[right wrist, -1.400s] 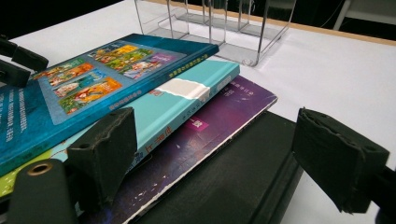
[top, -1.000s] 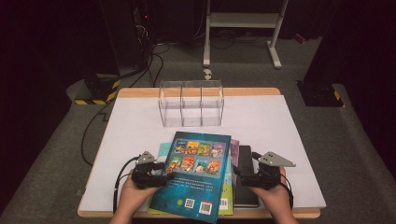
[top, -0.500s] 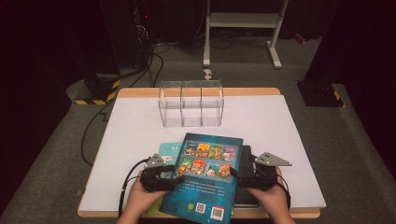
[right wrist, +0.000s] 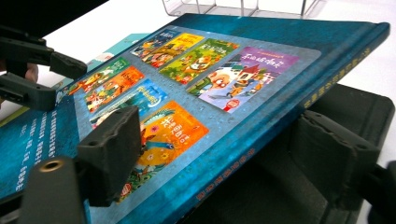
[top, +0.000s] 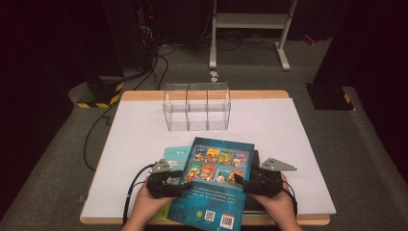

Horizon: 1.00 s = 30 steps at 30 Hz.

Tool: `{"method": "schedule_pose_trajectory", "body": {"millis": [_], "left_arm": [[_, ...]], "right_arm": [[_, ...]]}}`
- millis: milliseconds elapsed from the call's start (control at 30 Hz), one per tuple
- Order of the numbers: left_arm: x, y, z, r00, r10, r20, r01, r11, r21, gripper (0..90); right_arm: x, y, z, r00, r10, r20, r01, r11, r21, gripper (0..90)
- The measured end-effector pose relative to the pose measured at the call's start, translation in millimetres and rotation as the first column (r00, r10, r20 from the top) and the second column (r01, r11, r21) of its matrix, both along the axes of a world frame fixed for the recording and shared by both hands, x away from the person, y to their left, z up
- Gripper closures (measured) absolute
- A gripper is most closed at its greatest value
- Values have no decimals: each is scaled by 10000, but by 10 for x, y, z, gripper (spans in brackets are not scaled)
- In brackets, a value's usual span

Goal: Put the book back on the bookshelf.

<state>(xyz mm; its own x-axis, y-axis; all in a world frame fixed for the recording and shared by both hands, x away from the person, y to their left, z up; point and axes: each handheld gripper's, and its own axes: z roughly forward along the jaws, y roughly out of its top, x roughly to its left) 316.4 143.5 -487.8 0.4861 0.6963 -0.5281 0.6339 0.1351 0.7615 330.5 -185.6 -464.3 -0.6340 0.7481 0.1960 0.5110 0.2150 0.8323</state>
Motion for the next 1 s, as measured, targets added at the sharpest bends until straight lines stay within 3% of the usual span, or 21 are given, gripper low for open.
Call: {"method": "schedule_pose_trajectory", "body": {"millis": [200, 433, 500, 633, 767, 867, 1000], "left_arm": [[20, -57, -6, 9995, 266, 154, -264, 9995, -167, 318], [123, -123, 1, 9985, 467, 290, -462, 9987, -194, 337], [113, -129, 0, 9976, 660, 207, -653, 9973, -340, 330], [44, -69, 2, 9994, 339, 33, -338, 9990, -283, 327], [-2, -84, 1, 9996, 285, 81, -283, 9992, -273, 321], [3, -105, 2, 9994, 323, 153, -320, 9994, -154, 325], [65, -188, 10, 9981, 581, 216, -572, 9976, -391, 350]], "right_arm": [[32, -2, 30, 9997, -230, -37, 230, 9997, -109, 230], [368, -4, 81, 9983, -545, -203, 536, 9978, -388, 231], [399, 21, 92, 9978, -562, -342, 544, 9971, -526, 184], [207, 87, 50, 9983, -253, -523, 229, 9987, -462, 117], [-23, 114, 41, 9986, -160, -513, 135, 9987, -494, 158], [-27, 96, 66, 9986, -160, -509, 129, 9981, -606, 186], [81, 73, 85, 9982, -399, -457, 369, 9972, -645, 196]]}}
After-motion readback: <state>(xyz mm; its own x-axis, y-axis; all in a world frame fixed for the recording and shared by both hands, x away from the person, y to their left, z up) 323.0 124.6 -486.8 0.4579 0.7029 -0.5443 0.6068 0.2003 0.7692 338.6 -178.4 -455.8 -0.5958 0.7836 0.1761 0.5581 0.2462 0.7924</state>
